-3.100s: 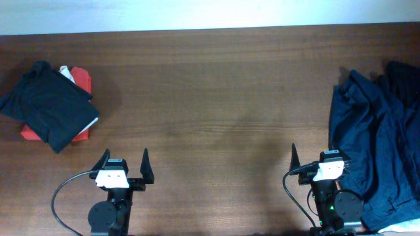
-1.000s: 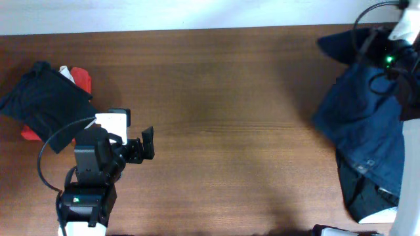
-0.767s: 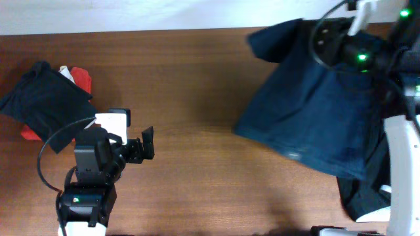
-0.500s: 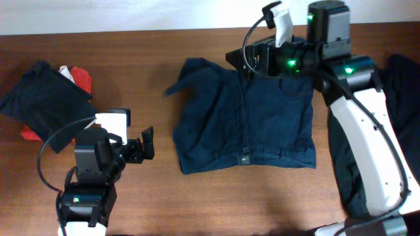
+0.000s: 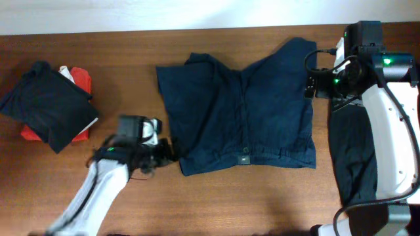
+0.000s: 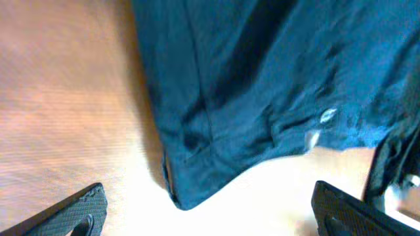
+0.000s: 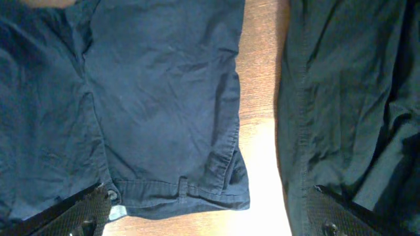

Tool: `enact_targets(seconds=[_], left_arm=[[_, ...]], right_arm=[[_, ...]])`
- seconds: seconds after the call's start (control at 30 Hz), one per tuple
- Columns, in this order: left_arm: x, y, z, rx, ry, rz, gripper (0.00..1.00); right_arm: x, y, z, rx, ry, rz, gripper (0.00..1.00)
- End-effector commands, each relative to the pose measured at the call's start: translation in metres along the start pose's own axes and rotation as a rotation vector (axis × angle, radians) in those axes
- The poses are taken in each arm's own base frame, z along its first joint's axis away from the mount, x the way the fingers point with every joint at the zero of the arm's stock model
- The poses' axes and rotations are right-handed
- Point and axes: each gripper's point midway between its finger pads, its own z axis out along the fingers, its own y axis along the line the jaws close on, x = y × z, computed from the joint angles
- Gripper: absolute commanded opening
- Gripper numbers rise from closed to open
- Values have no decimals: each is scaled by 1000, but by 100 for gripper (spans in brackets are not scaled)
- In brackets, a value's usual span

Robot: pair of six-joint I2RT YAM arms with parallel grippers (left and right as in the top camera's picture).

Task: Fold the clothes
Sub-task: 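Lift the navy shorts with the right gripper and drop them mid-table, then pull the shorts' edges with both grippers to spread them flat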

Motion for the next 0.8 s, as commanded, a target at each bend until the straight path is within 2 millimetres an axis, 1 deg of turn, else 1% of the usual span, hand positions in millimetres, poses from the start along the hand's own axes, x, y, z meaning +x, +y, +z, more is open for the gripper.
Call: enact_targets(seconds=[0.0,0.03,0.07,0.1,0.13,0.17,0.2,0.23,0.27,0.3,0.33,0.37,0.4,0.43,0.47,0.5,0.57,0.6,0.67,0.7,0.77], left_arm=[[32,-2,41,8,206,-181,99],[38,-2,54,10,248,-181,96],[41,0,64,8,267,-177,79],[41,2,70,4,275,-178,62],[42,6,74,-6,280,-184,13],[41,8,73,-8,278,-174,0],[42,11,69,-10,286,-165,0],[44,24,56,-48,304,-143,0],[43,44,38,-135,315,-141,0],[35,72,8,-267,309,-155,0],[24,107,-35,-452,287,-192,0],[3,131,-79,-576,219,-257,0],[-19,142,-116,-596,139,-318,0],[-40,141,-141,-542,65,-352,0],[-48,139,-148,-512,35,-365,0],[-56,139,-156,-484,-1,-382,0],[-62,143,-159,-491,-27,-383,1],[-64,148,-162,-520,-38,-379,2],[-68,151,-164,-541,-57,-373,2],[-68,151,-164,-540,-59,-372,2],[-68,151,-164,-541,-58,-372,2]], right_arm=[[-3,-6,-5,19,-16,22,99],[-2,-6,-5,20,-15,22,99],[-2,-6,-5,20,-13,22,99],[-2,-6,-5,20,-13,22,99],[-2,-6,-5,20,-13,22,99],[-2,-6,-5,20,-13,22,99],[-2,-6,-5,21,-13,22,99],[-2,-6,-5,21,-13,21,99],[-2,-6,-4,25,-11,21,99],[-2,-6,-2,25,-6,21,99],[-1,-6,0,23,4,21,98],[1,-5,4,18,20,20,99],[4,1,11,-12,51,20,99],[8,15,18,-88,92,6,99],[10,24,22,-139,113,-16,99],[14,37,27,-214,144,-50,99],[18,41,45,-222,197,-55,99],[21,43,59,-234,236,-49,99],[25,58,81,-292,288,-60,99],[24,69,99,-310,303,-100,99],[24,77,135,-263,330,-96,99]])
